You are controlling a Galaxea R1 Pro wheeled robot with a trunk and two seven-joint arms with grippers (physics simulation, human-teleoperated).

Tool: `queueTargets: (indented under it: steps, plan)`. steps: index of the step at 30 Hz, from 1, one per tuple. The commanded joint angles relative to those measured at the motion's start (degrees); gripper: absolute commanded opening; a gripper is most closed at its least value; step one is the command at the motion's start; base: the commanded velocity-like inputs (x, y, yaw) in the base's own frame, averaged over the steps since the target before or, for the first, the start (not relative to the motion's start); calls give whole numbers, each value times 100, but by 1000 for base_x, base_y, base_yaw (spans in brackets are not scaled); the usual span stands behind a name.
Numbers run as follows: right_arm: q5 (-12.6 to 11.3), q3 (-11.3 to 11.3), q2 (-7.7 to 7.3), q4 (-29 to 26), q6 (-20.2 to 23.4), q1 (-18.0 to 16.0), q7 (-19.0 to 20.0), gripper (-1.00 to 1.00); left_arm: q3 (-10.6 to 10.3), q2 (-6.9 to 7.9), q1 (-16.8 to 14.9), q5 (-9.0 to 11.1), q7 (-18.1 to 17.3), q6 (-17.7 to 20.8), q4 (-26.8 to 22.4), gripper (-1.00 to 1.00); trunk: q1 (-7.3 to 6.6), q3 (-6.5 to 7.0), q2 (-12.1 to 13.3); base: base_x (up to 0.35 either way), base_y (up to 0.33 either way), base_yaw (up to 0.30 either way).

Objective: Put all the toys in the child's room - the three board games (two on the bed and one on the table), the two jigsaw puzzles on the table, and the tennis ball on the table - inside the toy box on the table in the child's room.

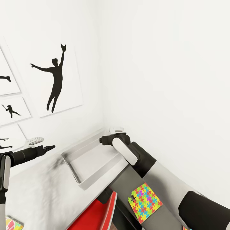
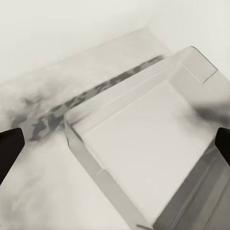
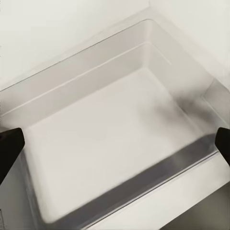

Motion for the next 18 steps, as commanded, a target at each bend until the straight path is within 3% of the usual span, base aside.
queueTargets:
  steps: [1, 18]
  plan:
    - [-52, 8, 0, -3, 3, -9, -65, 100, 7, 1, -8, -49, -55, 26, -4, 100, 4, -14, -14, 0, 0, 0]
    - [-40, -4, 0, 183, 135, -9, -98, 100, 3, 1, -8, -97, -57, 26, -4, 100, 4, -14, -14, 0, 0, 0]
